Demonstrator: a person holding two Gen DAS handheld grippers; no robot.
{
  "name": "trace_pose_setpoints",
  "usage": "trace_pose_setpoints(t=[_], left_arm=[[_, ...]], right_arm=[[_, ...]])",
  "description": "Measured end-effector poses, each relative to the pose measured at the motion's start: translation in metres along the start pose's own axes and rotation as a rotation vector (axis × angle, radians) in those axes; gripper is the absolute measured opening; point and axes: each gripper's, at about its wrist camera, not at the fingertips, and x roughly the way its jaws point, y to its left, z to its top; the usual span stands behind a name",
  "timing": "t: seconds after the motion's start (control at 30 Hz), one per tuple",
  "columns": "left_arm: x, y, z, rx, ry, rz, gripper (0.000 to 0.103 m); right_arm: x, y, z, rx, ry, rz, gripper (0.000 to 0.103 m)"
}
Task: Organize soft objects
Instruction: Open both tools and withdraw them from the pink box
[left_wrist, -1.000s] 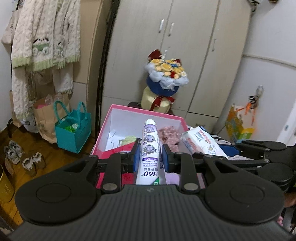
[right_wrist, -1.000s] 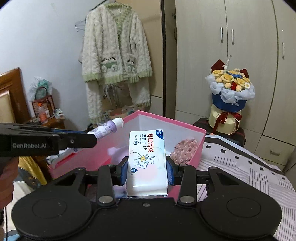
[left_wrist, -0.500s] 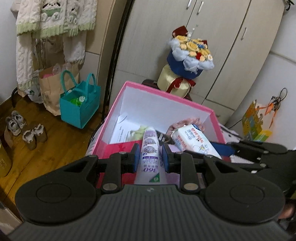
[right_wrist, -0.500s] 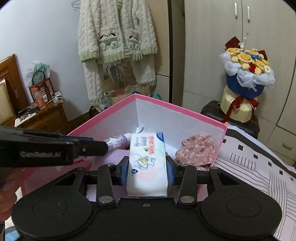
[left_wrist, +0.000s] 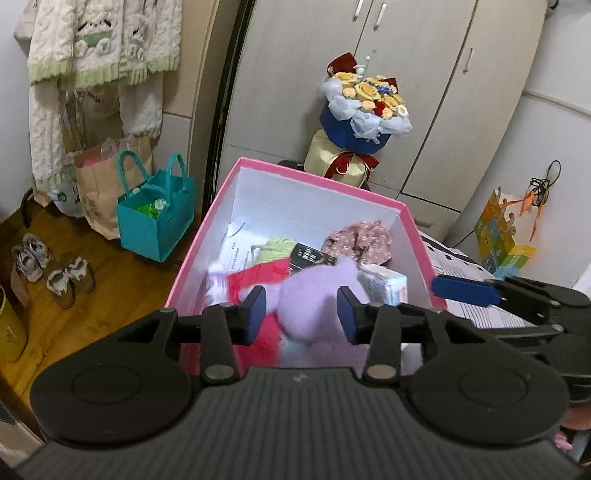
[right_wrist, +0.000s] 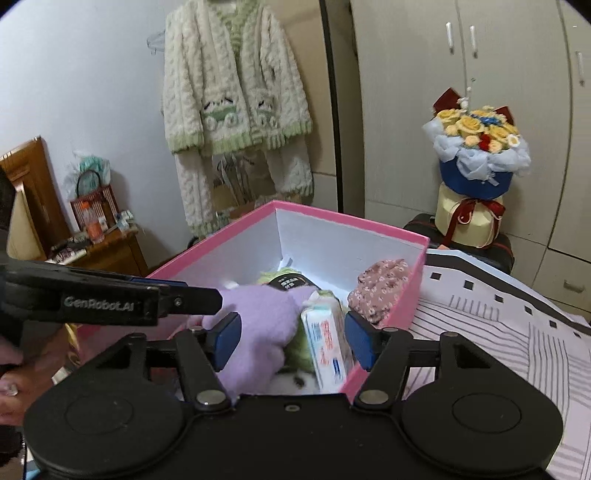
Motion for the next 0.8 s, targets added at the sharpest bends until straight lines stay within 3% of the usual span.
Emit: trace_pose_setpoints(t=[0.13, 0.47, 0.8], left_arm=[[-0.017, -0.007, -0.007, 0.024, -0.02, -0.004, 0.042], [-0.071, -0.035, -0.021, 0.09, -0.092, -0.009, 0.062], [-0.11, -0.058, -0.052, 0.147, -0.132, -0.008, 0.072]], right_arm=[[-0.026, 0.007, -0.012, -0.01, -0.03, -0.011, 0.073], [-0.086, 0.018, -0.026, -0.034, -0.086, -0.097, 0.083], [-0.134, 0.022, -0.055, -0.002, -0.123, -0.15, 0.093]])
